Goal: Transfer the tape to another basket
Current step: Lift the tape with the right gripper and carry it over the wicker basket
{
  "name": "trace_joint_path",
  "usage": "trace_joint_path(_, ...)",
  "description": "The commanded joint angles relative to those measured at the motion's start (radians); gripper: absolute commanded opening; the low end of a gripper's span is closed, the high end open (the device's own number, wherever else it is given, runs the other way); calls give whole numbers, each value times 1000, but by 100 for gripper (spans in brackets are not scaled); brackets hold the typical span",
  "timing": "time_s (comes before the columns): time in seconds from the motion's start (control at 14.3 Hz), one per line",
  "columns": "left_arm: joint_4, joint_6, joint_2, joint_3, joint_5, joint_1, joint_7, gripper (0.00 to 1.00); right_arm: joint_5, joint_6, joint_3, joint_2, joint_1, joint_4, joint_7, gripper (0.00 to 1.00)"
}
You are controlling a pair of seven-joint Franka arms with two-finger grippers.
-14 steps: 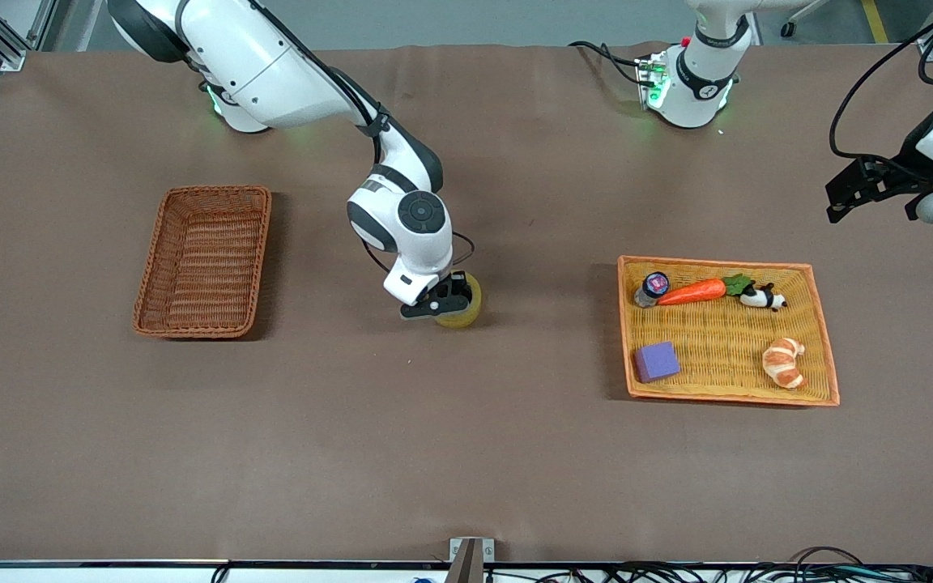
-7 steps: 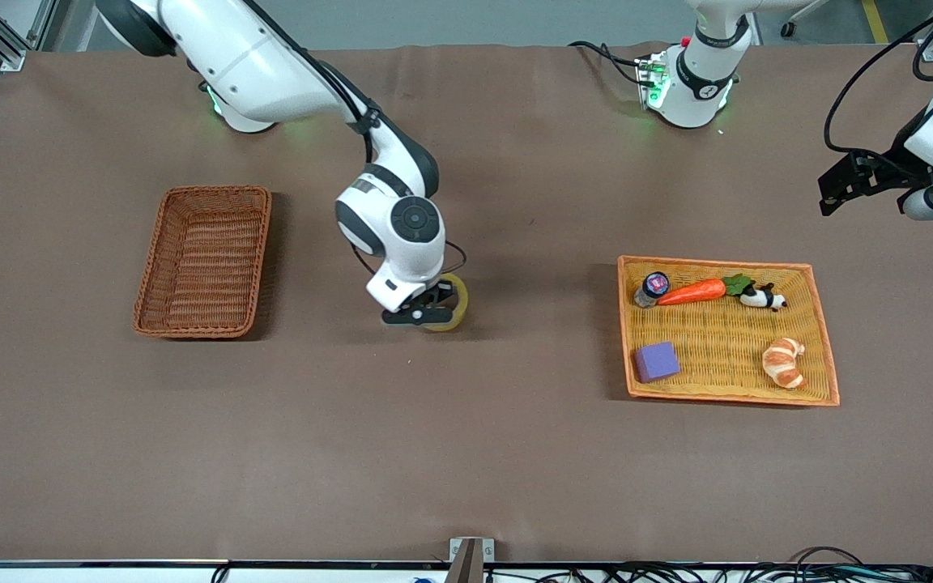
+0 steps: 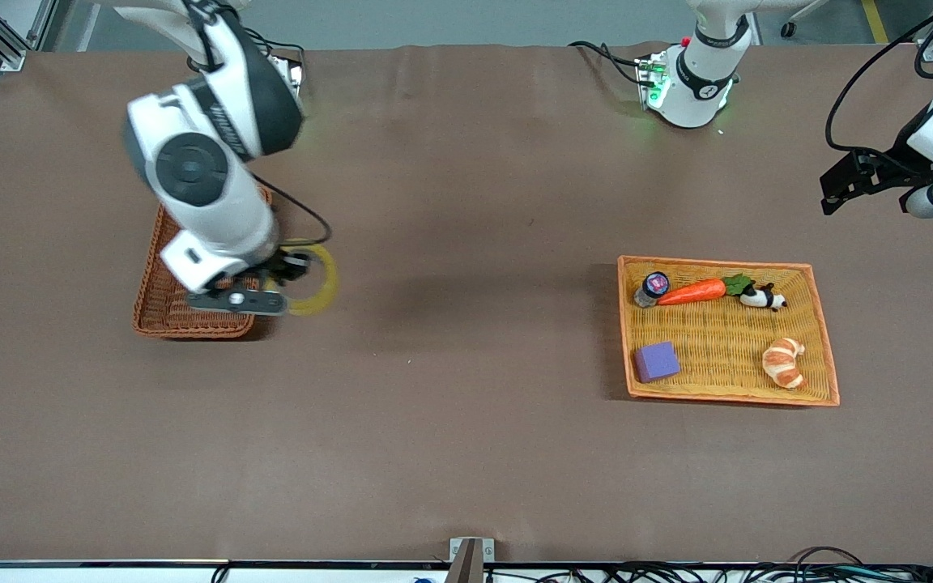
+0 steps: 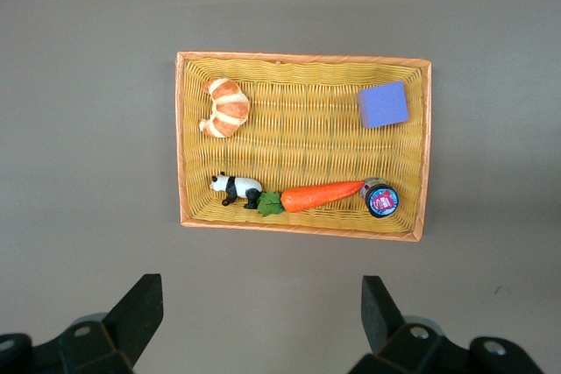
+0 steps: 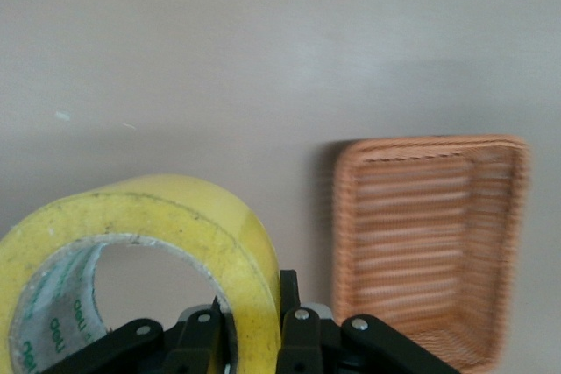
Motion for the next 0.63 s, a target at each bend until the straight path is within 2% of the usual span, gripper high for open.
trace_joint_path(0.0, -2, -3, -15, 0, -21, 8, 18, 100, 48, 39, -163, -163, 1, -212, -247, 0)
trace_joint_path(0.14, -2, -6, -19, 1, -21, 10, 20, 100, 50, 99, -254, -232, 1, -342, -369, 0)
trace_joint_path(0.28, 0, -6, -19, 3, -21, 10, 20, 100, 48, 268, -328, -307, 1, -536, -459, 0)
trace_joint_path(0.42, 2, -4, -18, 3, -21, 10, 20, 100, 50, 383, -411, -329, 2, -660, -545, 1)
trace_joint_path(0.56, 2, -6, -18, 3, -21, 10, 20, 100, 48, 503, -461, -326, 1, -758, -601, 2)
